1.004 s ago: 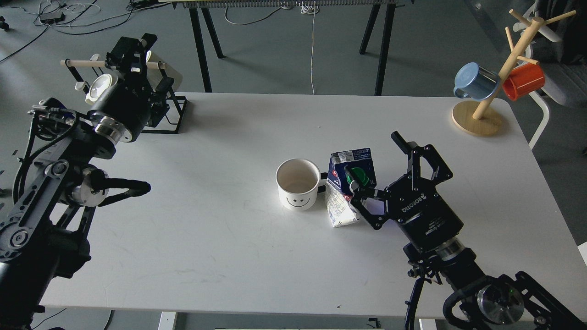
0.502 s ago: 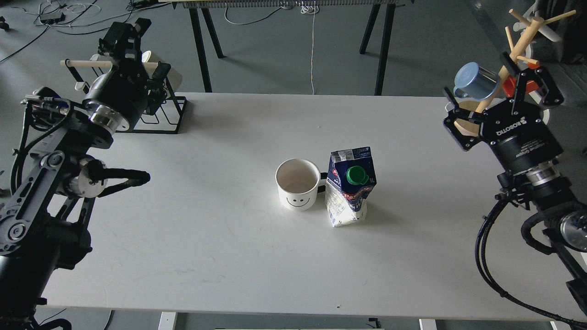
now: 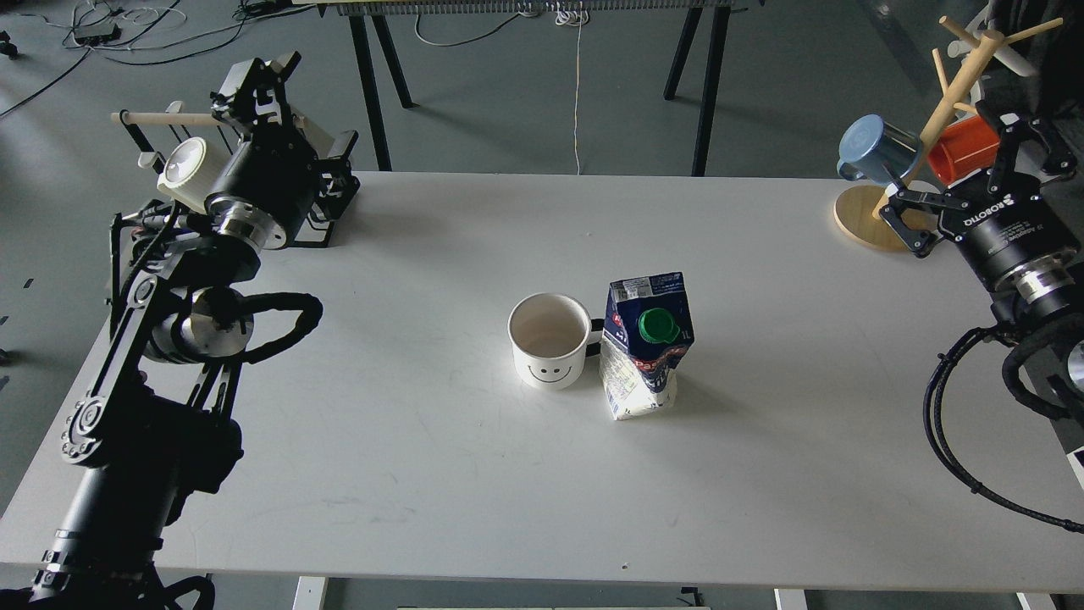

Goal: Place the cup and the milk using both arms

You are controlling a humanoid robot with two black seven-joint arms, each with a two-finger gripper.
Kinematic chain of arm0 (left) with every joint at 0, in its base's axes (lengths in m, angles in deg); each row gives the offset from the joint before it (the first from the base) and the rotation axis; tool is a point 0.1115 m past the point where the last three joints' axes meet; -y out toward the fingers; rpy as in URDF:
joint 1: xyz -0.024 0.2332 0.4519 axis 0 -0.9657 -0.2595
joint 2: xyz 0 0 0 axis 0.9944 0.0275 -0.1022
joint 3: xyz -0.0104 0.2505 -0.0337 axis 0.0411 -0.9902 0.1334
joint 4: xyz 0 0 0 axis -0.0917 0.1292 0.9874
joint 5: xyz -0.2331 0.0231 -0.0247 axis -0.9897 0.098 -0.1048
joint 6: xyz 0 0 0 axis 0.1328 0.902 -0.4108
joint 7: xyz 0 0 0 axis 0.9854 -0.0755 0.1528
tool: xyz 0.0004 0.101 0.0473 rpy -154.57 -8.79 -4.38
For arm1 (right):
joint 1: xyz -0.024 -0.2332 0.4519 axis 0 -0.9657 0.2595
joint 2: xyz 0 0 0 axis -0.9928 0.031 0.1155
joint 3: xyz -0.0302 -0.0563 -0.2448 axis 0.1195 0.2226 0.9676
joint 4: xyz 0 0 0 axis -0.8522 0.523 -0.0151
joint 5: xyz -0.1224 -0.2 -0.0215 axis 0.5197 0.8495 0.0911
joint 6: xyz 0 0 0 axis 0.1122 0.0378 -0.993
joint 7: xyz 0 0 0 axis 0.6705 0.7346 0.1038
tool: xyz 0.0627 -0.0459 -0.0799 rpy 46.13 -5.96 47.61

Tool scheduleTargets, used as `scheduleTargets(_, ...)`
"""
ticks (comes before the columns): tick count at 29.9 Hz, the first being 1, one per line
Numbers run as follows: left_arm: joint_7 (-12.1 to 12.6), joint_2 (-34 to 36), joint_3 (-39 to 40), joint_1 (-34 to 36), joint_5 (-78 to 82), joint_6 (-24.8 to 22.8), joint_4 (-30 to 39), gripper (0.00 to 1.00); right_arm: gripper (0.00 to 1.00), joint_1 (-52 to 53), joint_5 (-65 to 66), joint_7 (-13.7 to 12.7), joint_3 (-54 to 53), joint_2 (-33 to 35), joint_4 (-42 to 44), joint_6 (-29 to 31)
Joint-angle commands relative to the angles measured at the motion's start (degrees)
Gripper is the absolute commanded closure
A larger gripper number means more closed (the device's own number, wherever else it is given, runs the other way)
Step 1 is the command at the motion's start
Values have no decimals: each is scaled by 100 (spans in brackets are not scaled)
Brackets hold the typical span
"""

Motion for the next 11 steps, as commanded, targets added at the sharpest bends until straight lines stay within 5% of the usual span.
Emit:
scheduleTargets(1, 30, 15, 134, -40, -507, 1, -167, 1, 1, -173, -29, 22, -48, 137, -350, 0)
scheduleTargets(11, -75, 209, 81, -5, -789, -790, -659, 1, 1, -780, -90, 31, -759, 172, -668, 0)
